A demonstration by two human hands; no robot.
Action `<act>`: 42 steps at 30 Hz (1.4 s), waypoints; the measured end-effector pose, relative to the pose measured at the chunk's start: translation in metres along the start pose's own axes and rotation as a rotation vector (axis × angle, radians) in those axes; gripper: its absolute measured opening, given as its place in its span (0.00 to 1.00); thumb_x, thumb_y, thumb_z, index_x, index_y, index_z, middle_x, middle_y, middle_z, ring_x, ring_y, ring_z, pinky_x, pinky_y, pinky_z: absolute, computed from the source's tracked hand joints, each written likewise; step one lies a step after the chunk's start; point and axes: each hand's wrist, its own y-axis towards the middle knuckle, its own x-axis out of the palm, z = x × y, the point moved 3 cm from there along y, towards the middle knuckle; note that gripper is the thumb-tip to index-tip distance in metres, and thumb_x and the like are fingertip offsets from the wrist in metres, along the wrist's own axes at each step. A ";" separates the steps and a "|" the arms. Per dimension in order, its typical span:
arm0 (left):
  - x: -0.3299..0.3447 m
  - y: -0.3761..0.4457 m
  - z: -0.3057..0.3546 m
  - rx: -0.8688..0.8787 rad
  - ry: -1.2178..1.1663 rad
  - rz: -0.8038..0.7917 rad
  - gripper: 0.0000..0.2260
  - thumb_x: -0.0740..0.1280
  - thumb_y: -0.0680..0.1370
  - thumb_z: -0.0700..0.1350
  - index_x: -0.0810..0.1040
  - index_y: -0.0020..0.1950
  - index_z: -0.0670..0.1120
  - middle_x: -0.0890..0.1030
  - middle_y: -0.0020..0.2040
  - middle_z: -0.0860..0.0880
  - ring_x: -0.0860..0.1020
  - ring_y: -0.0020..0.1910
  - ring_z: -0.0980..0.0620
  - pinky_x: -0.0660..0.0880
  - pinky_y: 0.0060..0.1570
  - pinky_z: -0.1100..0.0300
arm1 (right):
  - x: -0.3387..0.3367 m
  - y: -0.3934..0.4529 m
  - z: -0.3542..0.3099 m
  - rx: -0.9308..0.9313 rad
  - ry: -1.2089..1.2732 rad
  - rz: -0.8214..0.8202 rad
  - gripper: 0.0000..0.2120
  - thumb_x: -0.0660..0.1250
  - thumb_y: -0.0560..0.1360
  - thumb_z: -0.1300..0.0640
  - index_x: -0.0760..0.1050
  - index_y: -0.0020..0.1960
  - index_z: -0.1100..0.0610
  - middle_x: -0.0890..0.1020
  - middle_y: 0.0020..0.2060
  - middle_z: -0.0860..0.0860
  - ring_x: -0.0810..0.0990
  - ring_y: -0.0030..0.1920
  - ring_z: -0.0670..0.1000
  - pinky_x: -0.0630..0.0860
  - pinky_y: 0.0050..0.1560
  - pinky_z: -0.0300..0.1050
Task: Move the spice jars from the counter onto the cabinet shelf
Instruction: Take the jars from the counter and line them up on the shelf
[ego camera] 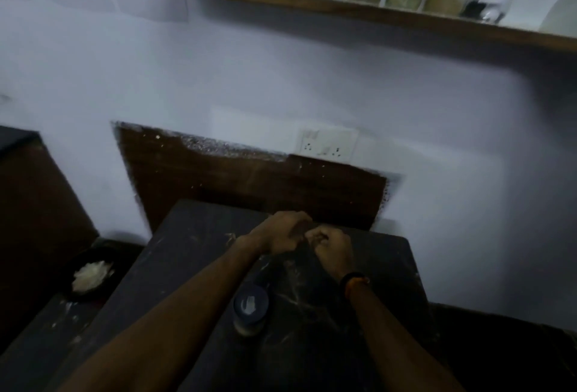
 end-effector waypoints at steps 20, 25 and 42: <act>0.131 -0.137 -0.126 -0.877 -0.819 0.043 0.15 0.55 0.86 0.48 0.75 0.66 0.43 0.80 0.57 0.44 0.79 0.57 0.44 0.77 0.58 0.48 | 0.181 -0.072 0.063 0.155 -0.048 -0.416 0.55 0.84 0.64 0.48 0.57 0.81 0.54 0.68 0.75 0.53 0.68 0.75 0.55 0.67 0.74 0.49; 0.138 -0.138 -0.127 -0.976 -1.021 0.152 0.12 0.56 0.83 0.39 0.76 0.47 0.49 0.80 0.48 0.46 0.77 0.44 0.49 0.75 0.54 0.50 | 0.186 -0.076 0.065 0.162 0.067 -0.352 0.49 0.83 0.65 0.53 0.61 0.79 0.54 0.72 0.73 0.51 0.71 0.73 0.53 0.69 0.73 0.53; 0.106 -0.132 -0.062 -0.357 -1.230 0.369 0.24 0.66 0.78 0.34 0.74 0.72 0.51 0.76 0.70 0.50 0.75 0.69 0.48 0.78 0.63 0.47 | 0.095 -0.065 0.041 0.247 0.827 -0.135 0.48 0.79 0.66 0.51 0.58 0.79 0.46 0.69 0.74 0.51 0.73 0.70 0.55 0.75 0.68 0.56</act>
